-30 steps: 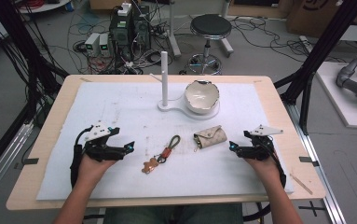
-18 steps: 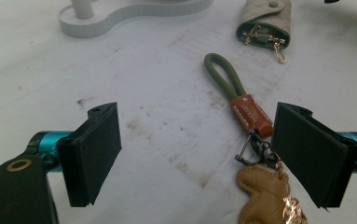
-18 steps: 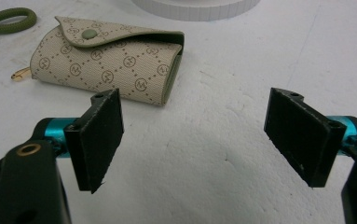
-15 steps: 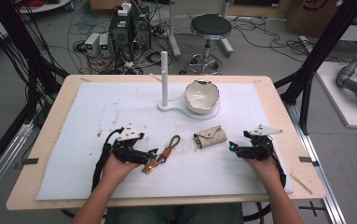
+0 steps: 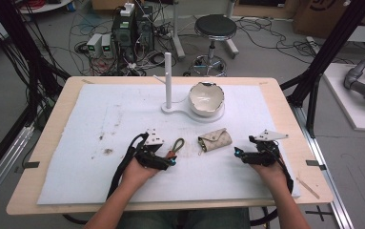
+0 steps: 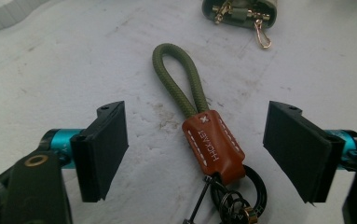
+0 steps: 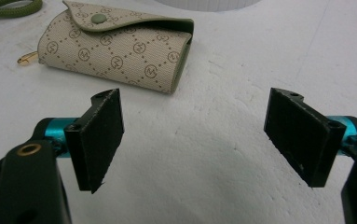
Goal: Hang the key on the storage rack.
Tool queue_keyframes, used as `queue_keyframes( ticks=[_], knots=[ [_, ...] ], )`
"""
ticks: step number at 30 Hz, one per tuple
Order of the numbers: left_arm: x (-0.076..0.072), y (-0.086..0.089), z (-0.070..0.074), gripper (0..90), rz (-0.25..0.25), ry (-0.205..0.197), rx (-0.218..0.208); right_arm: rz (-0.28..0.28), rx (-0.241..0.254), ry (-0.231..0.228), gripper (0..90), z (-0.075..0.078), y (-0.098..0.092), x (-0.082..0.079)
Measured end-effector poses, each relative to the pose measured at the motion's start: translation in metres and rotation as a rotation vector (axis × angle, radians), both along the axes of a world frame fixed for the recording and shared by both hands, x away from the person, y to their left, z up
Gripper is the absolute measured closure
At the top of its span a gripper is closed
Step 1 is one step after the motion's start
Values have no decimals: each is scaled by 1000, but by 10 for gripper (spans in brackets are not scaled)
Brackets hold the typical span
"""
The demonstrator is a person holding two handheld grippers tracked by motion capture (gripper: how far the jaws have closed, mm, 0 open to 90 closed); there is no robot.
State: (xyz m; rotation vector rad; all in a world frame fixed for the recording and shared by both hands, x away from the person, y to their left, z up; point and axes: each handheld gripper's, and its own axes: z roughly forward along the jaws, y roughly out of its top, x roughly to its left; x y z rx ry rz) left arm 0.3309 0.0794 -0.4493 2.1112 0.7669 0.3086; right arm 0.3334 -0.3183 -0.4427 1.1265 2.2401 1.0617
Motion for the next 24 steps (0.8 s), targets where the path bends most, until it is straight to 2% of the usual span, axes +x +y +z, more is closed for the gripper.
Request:
queue_keyframes(
  ticks=[7, 8, 11, 12, 14, 19, 20, 24],
  knots=[
    [1, -5, -4, 342, 3, 12, 47, 3, -2, 5, 202, -1, 0, 1],
    [0, -7, -5, 384, 1, -1, 70, 0, -2, 7, 202, -1, 0, 2],
    [-2, -7, -5, 441, 3, -2, 69, 3, -3, 8, 202, -2, 0, 2],
    [-4, -7, -4, 512, -5, -16, 70, 2, -3, 6, 202, -1, -1, 2],
    [-5, -7, -4, 584, -13, -18, 75, 2, -1, 7, 202, -1, -1, 1],
    [-6, -6, -5, 637, -10, -14, 58, 3, -3, 8, 202, -1, -1, 0],
    [-6, -3, -6, 666, -3, -8, 34, 2, -2, 8, 202, -1, -1, 0],
    [-5, -2, -6, 690, -5, -6, 33, 2, -4, 7, 202, -1, -1, 0]
  ],
)
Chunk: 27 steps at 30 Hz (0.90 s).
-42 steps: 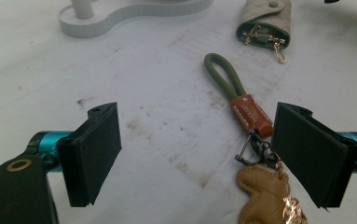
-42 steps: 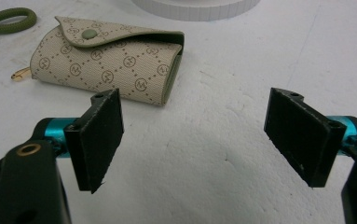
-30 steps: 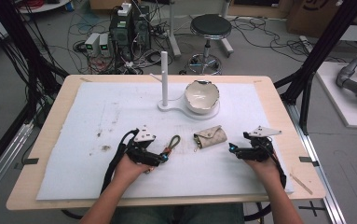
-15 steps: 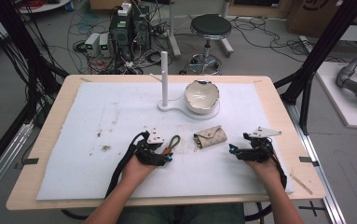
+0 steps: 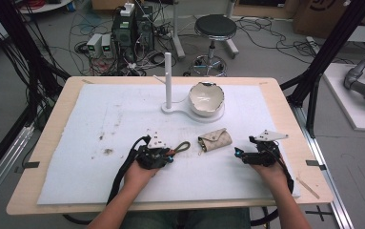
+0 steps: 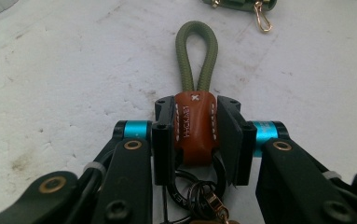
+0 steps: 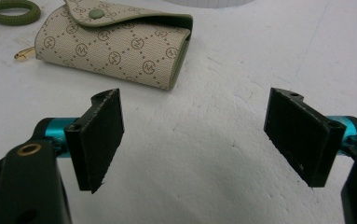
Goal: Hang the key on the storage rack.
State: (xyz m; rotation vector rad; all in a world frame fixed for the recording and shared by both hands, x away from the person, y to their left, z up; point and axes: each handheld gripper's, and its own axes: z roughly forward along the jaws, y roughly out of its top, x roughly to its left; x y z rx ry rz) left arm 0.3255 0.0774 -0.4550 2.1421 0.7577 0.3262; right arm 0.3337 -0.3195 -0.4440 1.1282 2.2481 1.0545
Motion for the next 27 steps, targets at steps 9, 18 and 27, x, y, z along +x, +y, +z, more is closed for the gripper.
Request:
queue_keyframes(
  ticks=[9, 18, 27],
  knots=[
    [-3, 3, 7, 715, -23, -68, -18, 6, -6, -4, 202, 0, 0, 0],
    [-3, 19, 30, 714, -2, -103, -114, 10, -6, -3, 202, 0, 3, -1],
    [-1, 46, 68, 713, 61, -189, -170, 26, -14, -4, 202, 0, 8, -3]
  ],
)
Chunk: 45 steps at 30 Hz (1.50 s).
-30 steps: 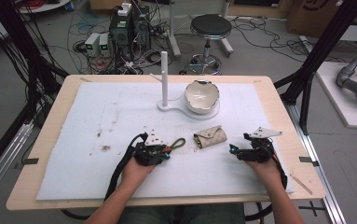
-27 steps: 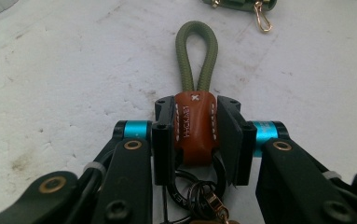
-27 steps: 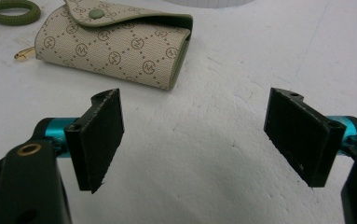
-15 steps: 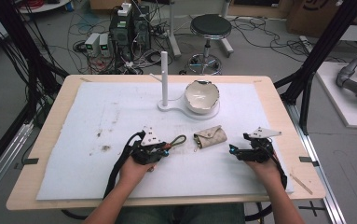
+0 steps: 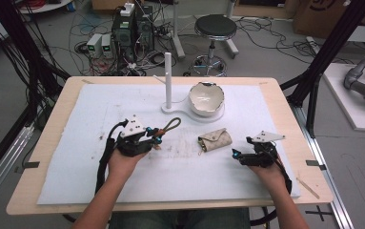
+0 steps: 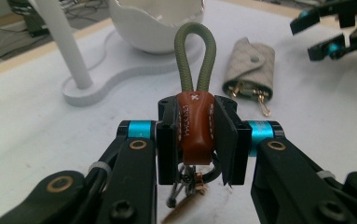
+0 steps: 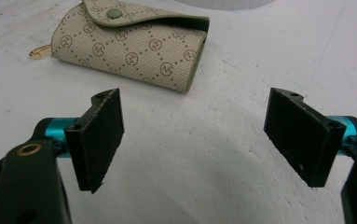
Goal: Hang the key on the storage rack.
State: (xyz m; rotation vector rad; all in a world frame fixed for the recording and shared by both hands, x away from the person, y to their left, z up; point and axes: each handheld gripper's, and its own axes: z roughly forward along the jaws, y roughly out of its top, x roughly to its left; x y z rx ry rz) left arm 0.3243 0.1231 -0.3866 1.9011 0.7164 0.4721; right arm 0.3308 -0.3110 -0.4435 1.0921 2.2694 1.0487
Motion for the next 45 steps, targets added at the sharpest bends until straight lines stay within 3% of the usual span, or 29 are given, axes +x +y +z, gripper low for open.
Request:
queue_keyframes(
  ticks=[11, 21, 30, 39, 45],
  knots=[
    [15, 11, 27, 713, 53, -17, 0, 10, -5, -1, 202, 0, 5, 2],
    [27, 15, 61, 713, 93, -67, -22, 19, -20, 18, 202, -2, 7, 4],
    [43, 13, 90, 712, 123, -117, 5, 27, -27, 21, 202, -2, 9, 3],
    [60, 8, 102, 711, 145, -125, 28, 28, -31, 24, 202, -3, 9, 3],
    [71, 2, 104, 711, 156, -121, 70, 29, -42, 18, 202, -3, 10, 3]
  ],
)
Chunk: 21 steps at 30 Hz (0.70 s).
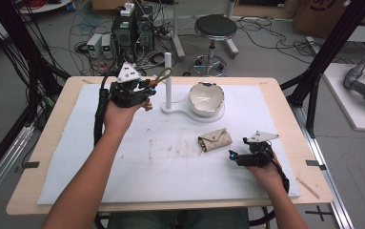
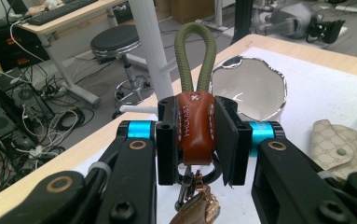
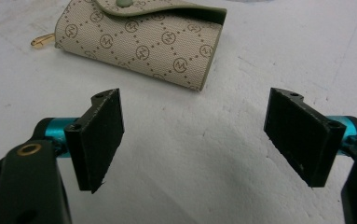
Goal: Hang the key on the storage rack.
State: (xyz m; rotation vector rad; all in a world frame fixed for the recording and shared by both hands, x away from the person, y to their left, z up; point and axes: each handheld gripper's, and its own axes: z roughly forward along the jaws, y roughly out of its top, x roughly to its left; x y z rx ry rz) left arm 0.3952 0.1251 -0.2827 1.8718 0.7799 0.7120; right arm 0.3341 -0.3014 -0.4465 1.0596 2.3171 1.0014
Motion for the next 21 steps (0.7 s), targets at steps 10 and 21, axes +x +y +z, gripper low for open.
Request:
queue_keyframes(
  ticks=[10, 21],
  knots=[
    [12, -3, -5, 709, 35, 7, 31, 11, -24, -4, 202, -1, 3, -1],
    [27, -8, -21, 685, 50, 43, 56, 5, -19, 2, 202, -1, 2, -1]
  ],
)
